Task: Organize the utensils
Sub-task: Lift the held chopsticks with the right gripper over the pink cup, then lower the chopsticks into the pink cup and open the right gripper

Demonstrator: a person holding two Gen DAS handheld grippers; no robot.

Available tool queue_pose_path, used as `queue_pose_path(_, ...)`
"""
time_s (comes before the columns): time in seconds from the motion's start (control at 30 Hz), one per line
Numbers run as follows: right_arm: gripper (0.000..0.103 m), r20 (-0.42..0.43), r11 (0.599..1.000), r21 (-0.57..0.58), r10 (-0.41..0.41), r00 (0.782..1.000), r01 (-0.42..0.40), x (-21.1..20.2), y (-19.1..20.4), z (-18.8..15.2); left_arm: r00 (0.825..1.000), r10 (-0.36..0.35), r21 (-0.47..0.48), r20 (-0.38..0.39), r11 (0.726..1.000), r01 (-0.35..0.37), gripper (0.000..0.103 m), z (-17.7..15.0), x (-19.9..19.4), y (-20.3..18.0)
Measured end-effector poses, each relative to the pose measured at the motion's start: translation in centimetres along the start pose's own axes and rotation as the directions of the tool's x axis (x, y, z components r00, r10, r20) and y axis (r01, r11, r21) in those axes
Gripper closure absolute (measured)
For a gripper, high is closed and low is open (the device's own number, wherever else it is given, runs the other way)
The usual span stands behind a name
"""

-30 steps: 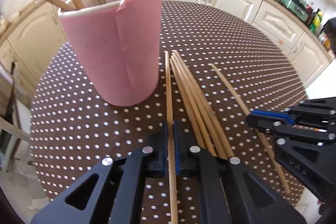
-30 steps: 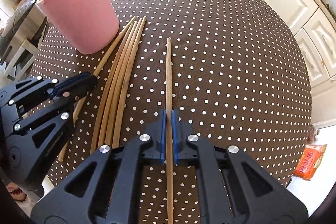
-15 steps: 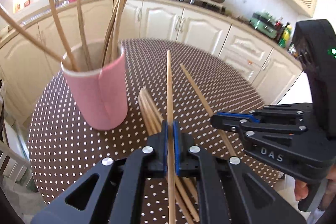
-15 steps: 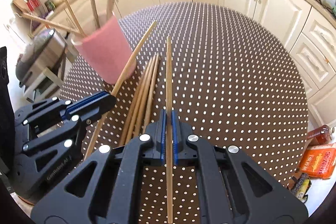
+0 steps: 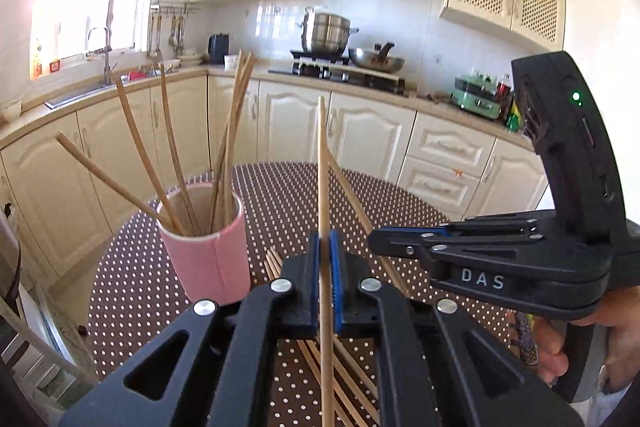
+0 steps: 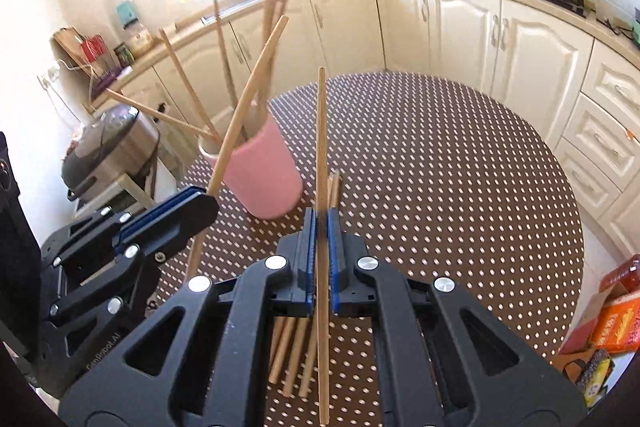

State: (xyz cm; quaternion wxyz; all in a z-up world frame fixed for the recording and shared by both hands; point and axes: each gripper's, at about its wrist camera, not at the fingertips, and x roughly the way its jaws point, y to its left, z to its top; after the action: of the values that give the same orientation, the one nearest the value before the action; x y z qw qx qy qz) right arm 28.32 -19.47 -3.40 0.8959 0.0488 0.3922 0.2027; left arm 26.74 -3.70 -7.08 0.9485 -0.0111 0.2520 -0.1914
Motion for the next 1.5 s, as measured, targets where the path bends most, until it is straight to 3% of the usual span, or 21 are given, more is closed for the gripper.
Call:
queue_pose_path(0.3,0.097,0.074,0.999,-0.019,0.052,0.996,-0.051,-0.3,2.7,1.7,0.995,-0.003,-0.025,0.102,1.000,0.005,0.097,1.3,-1.7,1.5)
queue_pose_path(0.57,0.097,0.111,0.997,-0.029,0.081,0.990,-0.078,0.4,4.0,2.8,0.980,0.020,-0.063,0.197,0.998,-0.008,0.097,3.2,-2.4,3.4)
queue_pose_path(0.7,0.097,0.154,0.996,-0.015,0.090,0.984,-0.089,0.4,4.1,3.3,0.959,0.047,-0.098,0.280,0.995,-0.020,0.097,4.1,-2.8,4.7)
queue_pose_path(0.97,0.097,0.263,0.994,0.000,0.107,0.959,-0.111,0.3,4.0,4.5,0.881,0.105,-0.151,0.462,0.988,-0.039,0.097,4.7,-2.5,7.0)
queue_pose_path(1.17,0.097,0.345,0.992,-0.015,0.126,0.930,-0.129,0.5,4.1,5.5,0.835,0.151,-0.157,0.528,0.984,-0.078,0.097,4.5,-1.3,7.7)
queue_pose_path(1.3,0.097,0.365,0.990,-0.017,0.135,0.921,-0.138,1.0,4.1,6.1,0.813,0.166,-0.155,0.557,0.983,-0.094,0.097,4.5,-0.5,8.0)
queue_pose_path(1.5,0.097,0.402,0.989,-0.011,0.139,0.905,-0.146,1.9,3.7,7.2,0.811,0.166,-0.137,0.561,0.985,-0.108,0.097,4.6,1.2,8.1)
